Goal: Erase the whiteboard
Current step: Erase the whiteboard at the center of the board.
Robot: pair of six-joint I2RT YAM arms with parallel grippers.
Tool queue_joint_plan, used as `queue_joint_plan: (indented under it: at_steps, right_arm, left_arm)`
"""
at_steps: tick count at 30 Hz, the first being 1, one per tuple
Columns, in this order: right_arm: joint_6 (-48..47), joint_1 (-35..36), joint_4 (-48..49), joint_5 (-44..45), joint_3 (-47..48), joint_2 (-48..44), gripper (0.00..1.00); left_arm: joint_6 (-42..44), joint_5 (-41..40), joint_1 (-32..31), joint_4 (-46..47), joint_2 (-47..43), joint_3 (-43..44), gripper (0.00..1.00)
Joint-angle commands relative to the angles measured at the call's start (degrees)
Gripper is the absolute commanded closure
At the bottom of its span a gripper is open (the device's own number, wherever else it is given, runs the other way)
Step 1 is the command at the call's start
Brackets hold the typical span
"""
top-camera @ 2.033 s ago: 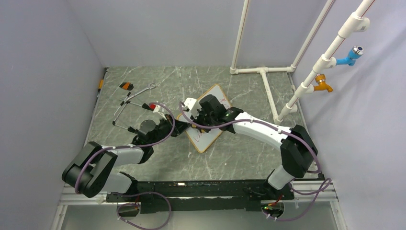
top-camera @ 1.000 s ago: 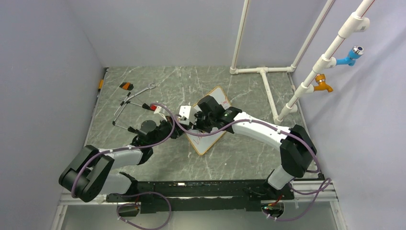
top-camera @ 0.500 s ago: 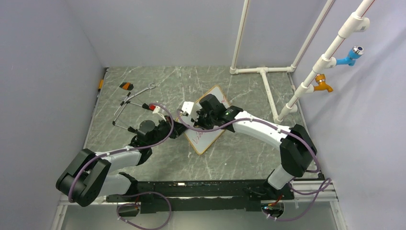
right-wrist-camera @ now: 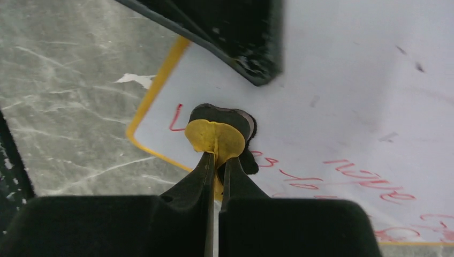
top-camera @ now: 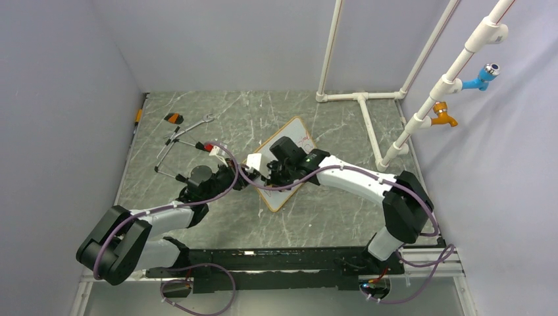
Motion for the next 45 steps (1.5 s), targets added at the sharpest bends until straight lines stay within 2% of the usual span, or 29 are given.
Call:
queue_joint_plan:
  at_steps: [1, 5, 10, 13, 21, 24, 28, 31, 34, 38, 40, 42, 45]
  right_arm:
    - [3.39, 0.32, 2.6, 0.5, 0.01, 1.76, 1.0]
    - [11.12, -6.15, 6.49, 4.45, 0.73, 1.64, 1.0]
    - [13.14, -8.57, 9.12, 10.19, -0.57, 0.62, 1.0]
    - [11.36, -8.0, 7.5, 6.02, -0.61, 1.25, 1.0]
    - [4.42, -1.04, 1.83, -9.1, 0.69, 1.4, 1.0]
    - [8.49, -2.42, 4.91, -4.69, 0.26, 0.29, 1.0]
    - [15.17, -8.86, 9.54, 2.7, -0.34, -0.25, 1.0]
    - [16.49, -10.79, 11.12, 5.72, -1.17, -0.42, 1.0]
    - [15.0, -10.21, 9.56, 2.53, -0.75, 0.68, 1.0]
    - [8.9, -5.53, 4.85, -7.68, 0.14, 1.8, 1.0]
    - [8.0, -3.44, 4.03, -10.02, 0.66, 1.56, 1.0]
    - [9.28, -3.01, 4.88, -9.53, 0.78, 1.02, 1.0]
    - [12.35, -5.01, 8.51, -4.29, -0.29, -0.67, 1.0]
  left_arm:
    - [-0.52, 7.08, -0.78, 9.22, -1.29, 1.32, 1.0]
    - [-0.52, 7.94, -0.76, 9.55, -0.99, 1.44, 1.0]
    - [-0.82, 8.64, -0.73, 10.38, -0.2, 1.56, 1.0]
    - [-1.06, 9.17, -0.73, 11.02, 0.31, 1.74, 1.0]
    - [-0.71, 10.83, -0.77, 11.41, 0.54, 1.92, 1.0]
    - [-0.53, 11.45, -0.73, 11.49, 0.7, 1.96, 1.0]
    - [-0.51, 12.69, -0.72, 11.98, 1.2, 2.4, 1.0]
    - [-0.6, 13.48, -0.71, 12.65, 1.88, 2.76, 1.0]
    - [-1.22, 14.13, -0.73, 13.92, 2.84, 2.87, 1.0]
    - [-2.01, 15.06, -0.77, 15.29, 3.55, 2.78, 1.0]
    - [-1.81, 15.35, -0.83, 14.92, 3.51, 2.86, 1.0]
    - [-1.6, 15.54, -0.82, 14.65, 3.45, 3.02, 1.0]
    - [-1.28, 16.17, -0.86, 13.87, 3.24, 3.56, 1.0]
